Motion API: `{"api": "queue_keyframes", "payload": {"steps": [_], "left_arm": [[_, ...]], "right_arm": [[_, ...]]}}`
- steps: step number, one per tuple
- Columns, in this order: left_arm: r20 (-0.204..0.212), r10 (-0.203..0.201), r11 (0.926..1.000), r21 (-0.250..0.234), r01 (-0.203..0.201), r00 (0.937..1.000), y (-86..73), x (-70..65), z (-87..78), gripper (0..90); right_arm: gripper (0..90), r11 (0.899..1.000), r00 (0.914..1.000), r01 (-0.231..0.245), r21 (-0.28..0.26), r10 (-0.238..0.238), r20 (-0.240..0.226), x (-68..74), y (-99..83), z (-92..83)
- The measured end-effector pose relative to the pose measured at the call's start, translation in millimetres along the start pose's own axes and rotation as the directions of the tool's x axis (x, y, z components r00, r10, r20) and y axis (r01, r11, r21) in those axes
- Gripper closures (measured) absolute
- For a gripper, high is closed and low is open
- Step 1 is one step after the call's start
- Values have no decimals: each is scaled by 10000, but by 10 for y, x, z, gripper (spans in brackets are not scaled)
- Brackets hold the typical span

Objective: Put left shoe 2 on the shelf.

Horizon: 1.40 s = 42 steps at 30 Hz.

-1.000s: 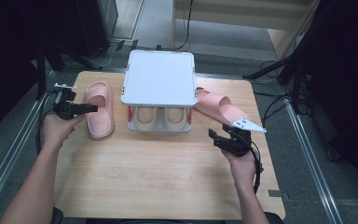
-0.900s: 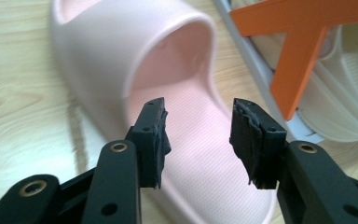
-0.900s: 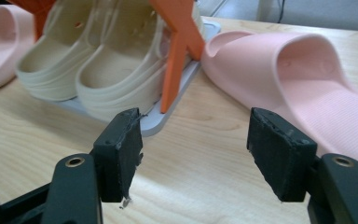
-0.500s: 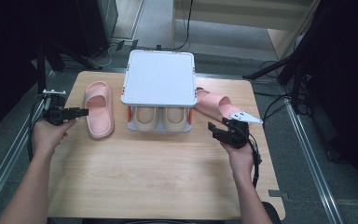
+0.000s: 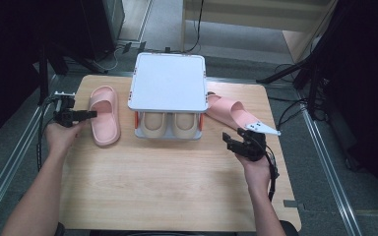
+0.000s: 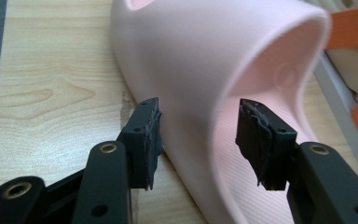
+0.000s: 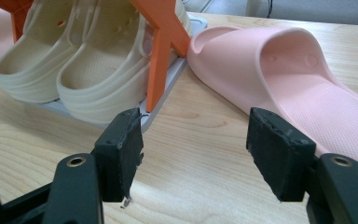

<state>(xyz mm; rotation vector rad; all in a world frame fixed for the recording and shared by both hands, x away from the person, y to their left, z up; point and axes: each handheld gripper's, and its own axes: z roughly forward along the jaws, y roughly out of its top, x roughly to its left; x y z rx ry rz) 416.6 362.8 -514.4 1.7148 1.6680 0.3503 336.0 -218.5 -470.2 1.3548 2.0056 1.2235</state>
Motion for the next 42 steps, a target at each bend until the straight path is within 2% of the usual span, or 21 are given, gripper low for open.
{"api": "queue_keyframes", "payload": {"steps": [1,3,7,9,15,17,20,24,28,31,33,38,42], "left_arm": [[-96,-9,9997,253,12,10000,12,10,27,495],[-208,128,9990,436,-119,9997,20,10,74,495],[-393,168,9994,300,-156,9991,56,-7,113,543],[-419,31,9997,234,-22,9991,70,1,115,601],[-856,356,9990,302,-331,9957,98,-19,85,751],[-903,479,9979,467,-438,9948,96,-13,62,780],[-726,218,9978,635,-172,9971,99,19,28,816],[-579,59,9967,809,-12,9983,102,33,-15,828],[-676,-54,9971,755,105,9977,137,47,-95,831],[-536,-272,9973,663,307,9982,170,58,-181,831],[-528,-272,9966,757,311,9982,201,62,-227,830],[-485,-415,9963,737,450,9980,336,19,-326,828],[-539,-255,9977,611,288,9982,493,-57,-447,827]], "right_arm": [[365,10000,10000,5,-13,-5,13,-6,-11,-15],[365,10000,10000,-75,-42,76,51,-14,-32,-43],[366,9999,9999,-130,-29,130,70,-25,-68,-88],[365,9999,9998,-160,-5,160,79,-30,-82,-102],[367,9998,9996,-223,-20,223,152,-57,-101,-134],[370,9996,9995,-261,-68,263,187,-69,-98,-149],[378,9994,9994,-305,-160,307,164,-93,-93,-162],[381,9994,9995,-301,-139,303,92,-97,-92,-166],[384,9995,9996,-282,-127,282,28,-99,-95,-159],[385,9996,9996,-275,-80,275,-48,-94,-93,-147],[385,9996,9996,-268,-55,267,-124,-84,-92,-135],[384,9999,9997,-151,-13,151,-200,-60,-86,-117],[385,9998,9997,-158,-77,157,-195,-64,-78,-116]]}}
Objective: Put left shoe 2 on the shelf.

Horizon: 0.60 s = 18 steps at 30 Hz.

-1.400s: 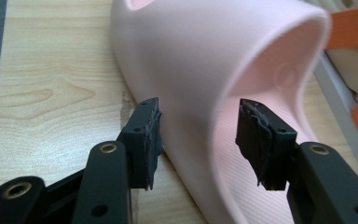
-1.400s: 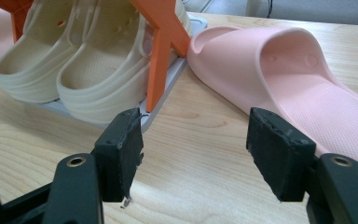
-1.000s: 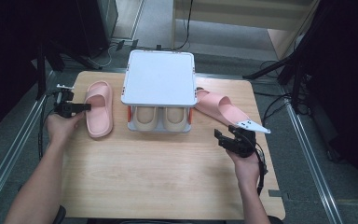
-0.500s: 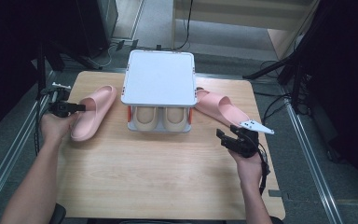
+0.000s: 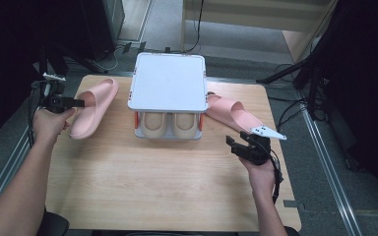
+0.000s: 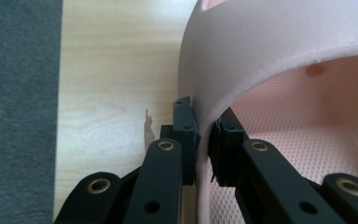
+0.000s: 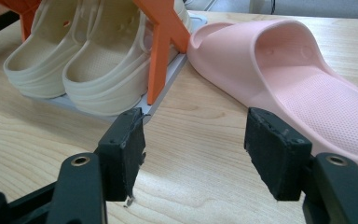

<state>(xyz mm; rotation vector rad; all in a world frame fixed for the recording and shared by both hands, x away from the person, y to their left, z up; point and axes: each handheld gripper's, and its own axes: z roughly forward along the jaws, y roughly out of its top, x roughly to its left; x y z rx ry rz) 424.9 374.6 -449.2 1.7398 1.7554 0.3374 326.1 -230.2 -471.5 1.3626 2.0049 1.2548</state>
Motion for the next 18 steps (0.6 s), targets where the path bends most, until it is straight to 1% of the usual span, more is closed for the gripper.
{"api": "queue_keyframes", "payload": {"steps": [2,5,9,10,15,18], "left_arm": [[-176,211,9998,-3,-211,9996,93,-58,-67,827],[-270,344,9994,-5,-344,9990,205,-122,-138,827],[-141,367,9993,-86,-368,9992,367,-231,-221,826],[-95,427,9991,-38,-428,9990,410,-264,-242,826],[-61,692,9975,-101,-693,9976,632,-482,-336,825],[59,861,9961,-221,-859,9963,762,-631,-371,823]], "right_arm": [[387,10000,10000,-47,-3,47,-20,-7,2,-1],[387,10000,10000,-56,8,56,-8,-14,3,3],[387,10000,9999,-92,28,92,-50,-13,4,7],[388,9999,9999,-120,35,120,-59,-16,4,8],[387,9998,9997,-218,21,218,-92,-33,4,16],[387,9998,9997,-219,21,219,-121,-32,3,15]]}}
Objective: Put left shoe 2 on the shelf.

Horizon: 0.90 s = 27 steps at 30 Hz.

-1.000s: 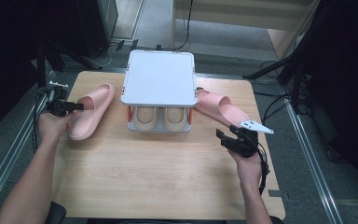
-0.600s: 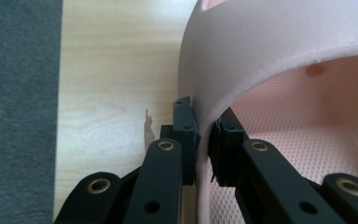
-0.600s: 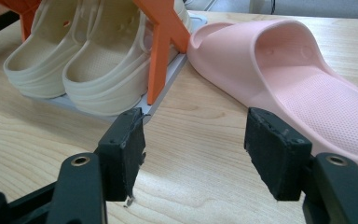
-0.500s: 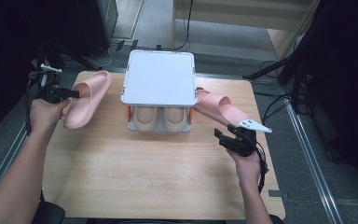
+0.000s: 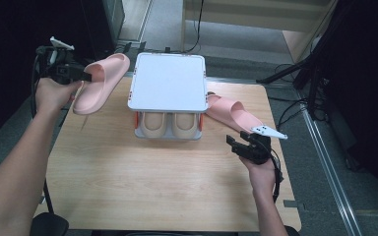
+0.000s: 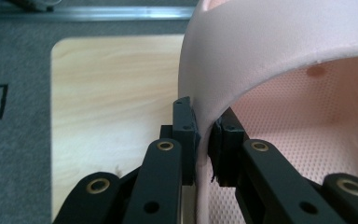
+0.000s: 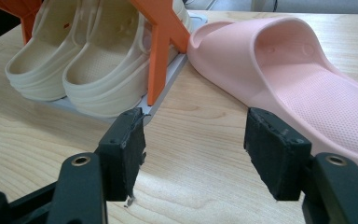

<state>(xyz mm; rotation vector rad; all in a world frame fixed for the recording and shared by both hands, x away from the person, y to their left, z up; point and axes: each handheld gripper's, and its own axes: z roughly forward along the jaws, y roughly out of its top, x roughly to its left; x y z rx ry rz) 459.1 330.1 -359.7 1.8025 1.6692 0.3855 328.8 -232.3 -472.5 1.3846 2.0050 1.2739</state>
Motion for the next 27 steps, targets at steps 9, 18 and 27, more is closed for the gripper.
{"api": "queue_keyframes", "payload": {"steps": [9,18,27], "left_arm": [[178,575,9983,-55,-574,9982,338,-426,6,822],[341,1119,9936,90,-1122,9931,509,-825,141,820],[400,1399,9895,298,-1411,9894,571,-1077,304,816]], "right_arm": [[388,10000,10000,43,-36,-42,49,11,1,-8],[387,9999,9999,155,48,-155,-17,37,-6,1],[388,9997,9998,208,141,-207,-30,59,-11,15]]}}
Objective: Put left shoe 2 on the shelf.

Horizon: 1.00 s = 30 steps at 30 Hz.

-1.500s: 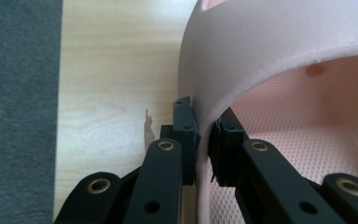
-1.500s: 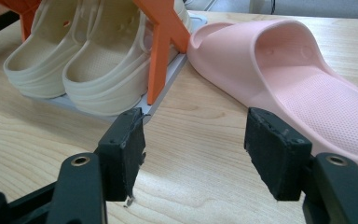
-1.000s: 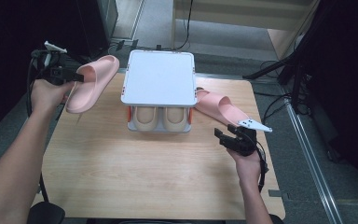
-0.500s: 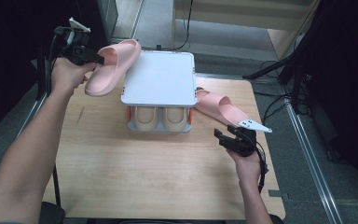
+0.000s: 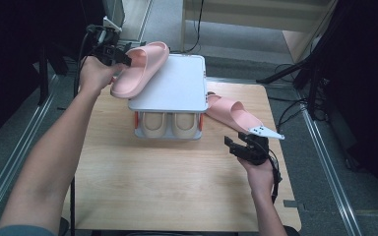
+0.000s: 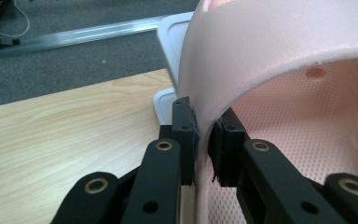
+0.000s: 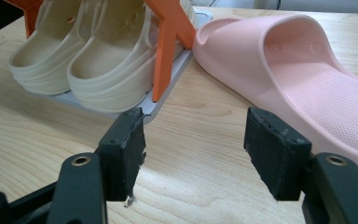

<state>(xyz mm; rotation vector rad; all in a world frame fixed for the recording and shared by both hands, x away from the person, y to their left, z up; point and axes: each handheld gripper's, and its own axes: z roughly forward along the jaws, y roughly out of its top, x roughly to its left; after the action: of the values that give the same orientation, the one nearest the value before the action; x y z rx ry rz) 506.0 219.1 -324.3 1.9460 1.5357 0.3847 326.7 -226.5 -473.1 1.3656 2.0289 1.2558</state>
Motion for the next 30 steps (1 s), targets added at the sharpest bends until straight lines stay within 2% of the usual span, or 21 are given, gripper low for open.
{"api": "queue_keyframes", "payload": {"steps": [5,11,14,20,23,30], "left_arm": [[-82,358,9993,121,-357,9993,48,-140,111,814],[-196,514,9984,230,-510,9985,66,-236,232,809],[-146,564,9983,165,-562,9983,65,-287,241,776],[169,662,9973,300,-667,9977,60,-301,203,706],[198,781,9961,404,-788,9967,48,-317,185,700],[382,779,9958,457,-796,9962,7,-326,154,678]], "right_arm": [[388,10000,10000,-16,-6,16,7,1,1,3],[388,10000,10000,34,-8,-34,-59,4,2,7],[388,10000,10000,5,-4,-5,-68,-1,2,6],[388,10000,10000,41,8,-41,-89,1,3,7],[387,10000,10000,30,9,-29,-84,5,3,10],[388,10000,10000,41,15,-41,-90,13,5,17]]}}
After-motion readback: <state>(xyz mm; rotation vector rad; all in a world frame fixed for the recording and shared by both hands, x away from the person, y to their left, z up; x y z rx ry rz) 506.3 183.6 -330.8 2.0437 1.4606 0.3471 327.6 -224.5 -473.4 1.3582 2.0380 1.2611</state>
